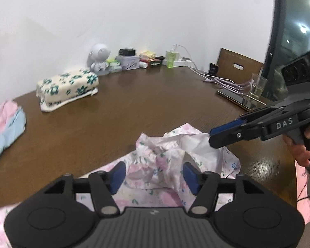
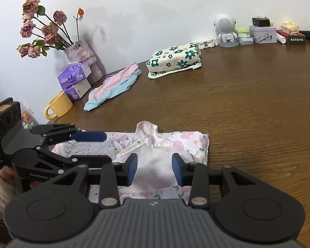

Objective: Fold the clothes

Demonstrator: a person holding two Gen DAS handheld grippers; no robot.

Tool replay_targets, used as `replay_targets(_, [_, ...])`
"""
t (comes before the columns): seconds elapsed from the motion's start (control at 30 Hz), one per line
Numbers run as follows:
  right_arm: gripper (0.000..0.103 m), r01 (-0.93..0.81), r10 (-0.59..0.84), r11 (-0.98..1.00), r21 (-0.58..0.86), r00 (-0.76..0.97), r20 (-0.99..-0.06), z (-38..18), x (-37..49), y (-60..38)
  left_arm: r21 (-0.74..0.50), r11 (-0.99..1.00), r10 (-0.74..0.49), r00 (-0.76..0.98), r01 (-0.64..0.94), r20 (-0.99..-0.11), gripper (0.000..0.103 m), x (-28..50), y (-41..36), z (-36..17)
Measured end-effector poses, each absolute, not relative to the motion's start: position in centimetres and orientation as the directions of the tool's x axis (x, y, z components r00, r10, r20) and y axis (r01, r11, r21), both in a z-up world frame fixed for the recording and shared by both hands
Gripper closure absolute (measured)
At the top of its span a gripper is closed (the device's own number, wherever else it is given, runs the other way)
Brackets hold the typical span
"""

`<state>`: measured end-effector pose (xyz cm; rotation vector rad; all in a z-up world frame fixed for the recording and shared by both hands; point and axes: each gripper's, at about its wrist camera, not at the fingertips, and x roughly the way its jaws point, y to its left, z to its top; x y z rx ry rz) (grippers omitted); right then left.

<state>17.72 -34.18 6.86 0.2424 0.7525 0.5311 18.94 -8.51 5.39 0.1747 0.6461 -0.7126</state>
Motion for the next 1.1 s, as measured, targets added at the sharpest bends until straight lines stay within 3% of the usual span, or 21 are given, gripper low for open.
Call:
replay_targets(0.13, [0.066, -0.365, 0.545, 0.838, 0.406, 0.611, -0.575, 6.5, 17.6, -34.3, -0.12, 0.736, -0.565, 0.508, 0.666, -0.65, 0.038, 21.1, -9.1, 4.3])
replay_targets(0.2, [0.066, -0.363, 0.547, 0.836, 0.412, 0.613, -0.57, 6.4, 17.6, -34.4, -0.2, 0.74, -0.585, 0.469, 0.642, -0.662, 0.06, 22.2, -8.8, 3.7])
replay_targets(0.23, [0.066, -0.36, 0.545, 0.837, 0.412, 0.617, -0.568, 6.4, 17.5, -34.5, -0.251, 0.737, -0.605, 0.447, 0.628, -0.659, 0.086, 22.5, -8.5, 3.5])
replay_targets(0.27, [0.066, -0.357, 0.542, 0.839, 0.411, 0.62, -0.567, 6.4, 17.5, -34.6, -0.303, 0.731, -0.626, 0.425, 0.611, -0.654, 0.097, 22.8, -8.2, 3.3])
replay_targets(0.53, [0.066, -0.349, 0.526, 0.848, 0.399, 0.649, -0.55, 6.5, 17.1, -35.2, -0.426, 0.751, -0.647, 0.433, 0.504, -0.628, 0.1, 20.4, -6.4, 3.3])
replay_targets(0.9, [0.069, -0.467, 0.508, 0.854, 0.229, 0.657, -0.557, 6.4, 14.3, -31.2, -0.547, 0.771, -0.636, 0.449, 0.326, -0.628, 0.1, 21.4, -4.5, 1.8])
replay_targets(0.97, [0.081, -0.468, 0.503, 0.856, 0.221, 0.653, -0.566, 5.7, 14.6, -30.3, -0.552, 0.772, -0.633, 0.451, 0.315, -0.629, 0.098, 21.6, -4.5, 1.4])
replay_targets(1.03, [0.082, -0.468, 0.491, 0.86, 0.203, 0.652, -0.578, 5.1, 15.0, -29.6, -0.547, 0.775, -0.63, 0.456, 0.318, -0.628, 0.095, 21.5, -4.5, 1.6])
replay_targets(1.1, [0.082, -0.468, 0.474, 0.866, 0.179, 0.65, -0.594, 4.5, 15.3, -29.0, -0.521, 0.789, -0.612, 0.487, 0.325, -0.623, 0.082, 21.1, -4.4, 2.4])
